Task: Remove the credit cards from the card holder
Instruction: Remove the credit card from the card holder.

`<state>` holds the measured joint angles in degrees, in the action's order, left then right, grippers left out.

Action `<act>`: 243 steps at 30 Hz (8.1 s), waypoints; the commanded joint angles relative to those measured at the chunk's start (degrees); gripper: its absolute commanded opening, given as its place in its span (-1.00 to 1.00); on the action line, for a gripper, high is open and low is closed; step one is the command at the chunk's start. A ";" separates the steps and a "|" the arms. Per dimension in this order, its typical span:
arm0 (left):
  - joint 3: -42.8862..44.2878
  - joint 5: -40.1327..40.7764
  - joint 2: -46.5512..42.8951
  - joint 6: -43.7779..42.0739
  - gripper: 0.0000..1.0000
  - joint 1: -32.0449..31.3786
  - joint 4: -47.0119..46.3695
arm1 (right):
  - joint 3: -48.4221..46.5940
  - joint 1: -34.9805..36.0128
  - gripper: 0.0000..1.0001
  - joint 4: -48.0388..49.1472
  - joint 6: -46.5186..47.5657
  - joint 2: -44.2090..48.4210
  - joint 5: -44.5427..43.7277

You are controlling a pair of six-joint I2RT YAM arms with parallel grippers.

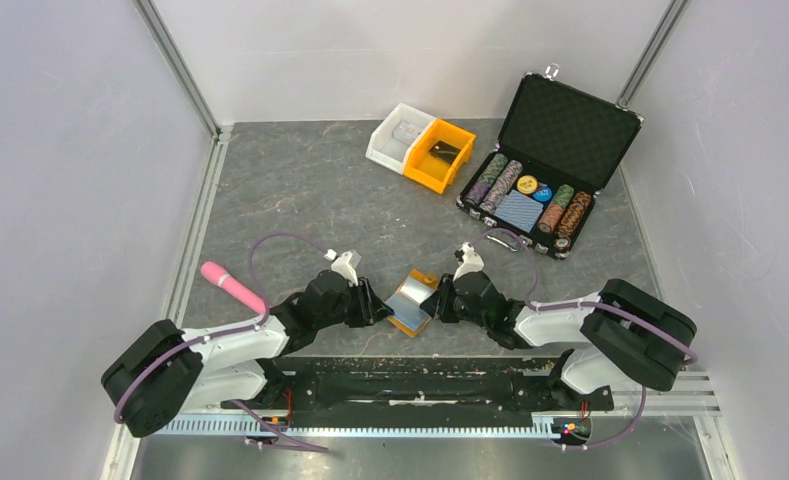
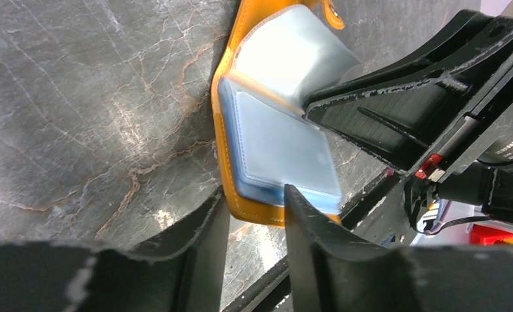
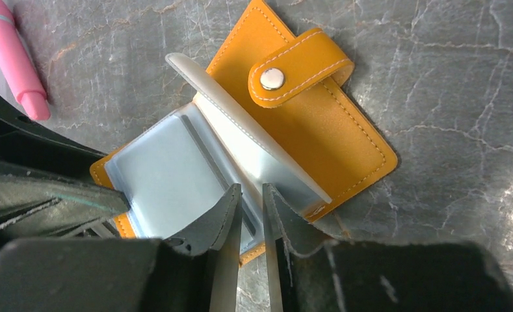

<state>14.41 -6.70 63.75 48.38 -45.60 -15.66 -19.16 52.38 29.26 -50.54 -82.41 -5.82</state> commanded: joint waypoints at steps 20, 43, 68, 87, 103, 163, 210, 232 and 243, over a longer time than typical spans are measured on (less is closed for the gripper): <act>15.54 -11.77 1.44 -9.14 -0.95 0.10 24.35 | 1.93 1.71 -0.06 -2.02 12.34 11.10 8.70; 19.33 -15.62 8.40 -12.04 -0.92 1.21 27.79 | -2.00 8.12 0.31 -0.08 10.74 3.64 9.24; 19.11 -16.42 9.19 -11.71 -0.92 1.40 27.26 | -7.76 13.19 0.26 -14.70 14.76 5.83 -5.48; 18.94 -16.59 9.20 -12.25 -0.92 1.40 27.08 | -7.26 13.19 0.28 -20.37 14.22 10.28 -11.33; 20.57 -13.42 8.76 -12.89 -0.52 1.44 29.47 | -9.63 13.21 0.28 -29.12 16.44 21.03 -15.94; 7.68 -15.54 13.62 -2.11 -0.76 1.66 9.16 | 3.98 4.12 -0.36 -0.37 7.18 6.40 12.81; 7.25 -15.89 14.82 -1.97 -0.86 1.57 8.21 | 5.91 -0.92 -0.49 7.07 -3.47 1.07 19.62; 7.38 -15.27 16.62 -2.24 -0.95 1.54 7.33 | 1.52 -0.96 -0.38 -7.26 2.28 3.52 11.65; 7.12 -14.92 17.14 -2.32 -0.95 1.48 7.31 | 7.09 -1.94 -0.61 7.87 -1.87 2.72 18.77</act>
<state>22.37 -24.23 79.31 45.60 -43.79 -9.52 -14.83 50.94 30.11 -51.00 -78.91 10.81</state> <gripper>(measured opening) 0.033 0.222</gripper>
